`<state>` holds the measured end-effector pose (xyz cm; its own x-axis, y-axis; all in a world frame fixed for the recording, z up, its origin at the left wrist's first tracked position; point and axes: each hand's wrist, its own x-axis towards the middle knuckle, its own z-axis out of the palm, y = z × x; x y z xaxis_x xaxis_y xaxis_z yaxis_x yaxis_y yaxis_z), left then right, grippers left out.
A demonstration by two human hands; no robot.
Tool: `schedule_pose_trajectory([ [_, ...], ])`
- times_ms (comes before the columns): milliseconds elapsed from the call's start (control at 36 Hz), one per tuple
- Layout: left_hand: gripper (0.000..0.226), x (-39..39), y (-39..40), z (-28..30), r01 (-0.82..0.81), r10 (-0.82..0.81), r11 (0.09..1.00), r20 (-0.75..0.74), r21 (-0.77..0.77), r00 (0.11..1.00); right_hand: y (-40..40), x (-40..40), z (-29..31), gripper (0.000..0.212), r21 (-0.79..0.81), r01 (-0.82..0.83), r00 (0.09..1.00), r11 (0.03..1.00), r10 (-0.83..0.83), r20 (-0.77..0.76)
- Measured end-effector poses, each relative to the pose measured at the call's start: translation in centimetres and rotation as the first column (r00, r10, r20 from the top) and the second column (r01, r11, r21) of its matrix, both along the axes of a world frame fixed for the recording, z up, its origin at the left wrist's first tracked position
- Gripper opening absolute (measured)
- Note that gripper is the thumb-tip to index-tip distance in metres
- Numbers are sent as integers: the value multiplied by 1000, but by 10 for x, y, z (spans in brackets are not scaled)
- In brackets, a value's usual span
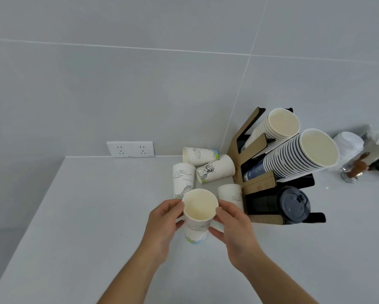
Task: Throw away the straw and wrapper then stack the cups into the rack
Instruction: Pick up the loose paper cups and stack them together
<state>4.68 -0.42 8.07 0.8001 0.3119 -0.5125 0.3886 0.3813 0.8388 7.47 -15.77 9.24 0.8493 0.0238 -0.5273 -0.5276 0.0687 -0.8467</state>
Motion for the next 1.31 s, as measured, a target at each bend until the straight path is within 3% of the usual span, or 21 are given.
schedule_pose_trajectory([
  [528,13,-82,5,-30,-76,75,997,-106,2,992,0,-62,-31,16,-54,-166,984,985,162,-73],
  [1306,16,-90,19,-51,96,-96,995,-140,-10,985,-7,-61,-44,27,-76,-212,977,974,210,-36],
])
